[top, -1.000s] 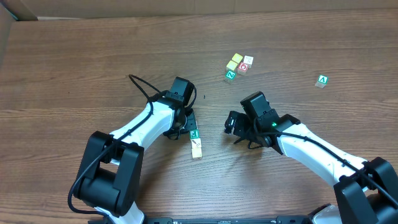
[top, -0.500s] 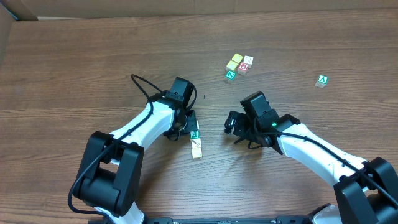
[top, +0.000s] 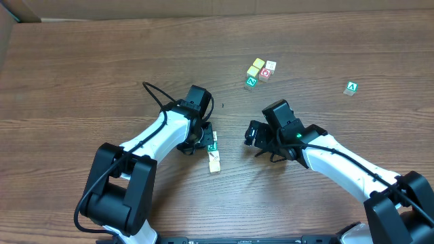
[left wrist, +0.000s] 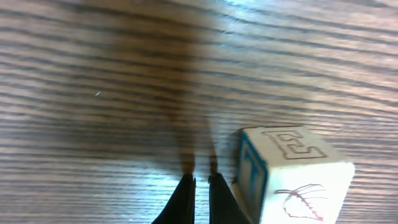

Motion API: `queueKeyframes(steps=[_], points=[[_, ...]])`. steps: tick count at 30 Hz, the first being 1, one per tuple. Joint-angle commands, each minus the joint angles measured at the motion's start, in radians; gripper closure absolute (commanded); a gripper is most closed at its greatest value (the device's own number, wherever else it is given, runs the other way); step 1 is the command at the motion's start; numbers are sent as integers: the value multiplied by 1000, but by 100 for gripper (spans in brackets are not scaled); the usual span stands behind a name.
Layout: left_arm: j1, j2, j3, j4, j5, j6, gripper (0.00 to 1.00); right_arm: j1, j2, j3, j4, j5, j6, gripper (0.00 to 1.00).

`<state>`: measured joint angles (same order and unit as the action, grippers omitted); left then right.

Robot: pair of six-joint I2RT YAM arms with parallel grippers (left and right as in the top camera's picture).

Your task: Flip 3 blocks

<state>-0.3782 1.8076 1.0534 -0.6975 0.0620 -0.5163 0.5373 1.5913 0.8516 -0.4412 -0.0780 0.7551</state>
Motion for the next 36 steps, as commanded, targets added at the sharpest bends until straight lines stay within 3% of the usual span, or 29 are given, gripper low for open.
queueKeyframes(steps=[1,6,18,25,33,34,35,36], points=[[-1,8,4,11,40,19,96,-1,-11,11,5,9,-4,0],[-1,8,4,17,85,19,96,-1,-11,11,5,9,-4,0],[19,8,8,-40,-49,19,96,-1,-11,11,5,9,-4,0],[108,4,91,-146,5,20,96,-1,-11,11,5,9,-4,0],[196,-62,145,-159,69,23,96,-1,-11,11,44,9,-5,0],[200,-64,145,-159,65,28,96,-1,-11,11,50,9,-5,6],[201,-63,145,-159,66,42,96,-1,-11,11,53,9,-5,33],[201,-62,144,-160,66,52,96,-1,-11,11,57,9,-5,83]])
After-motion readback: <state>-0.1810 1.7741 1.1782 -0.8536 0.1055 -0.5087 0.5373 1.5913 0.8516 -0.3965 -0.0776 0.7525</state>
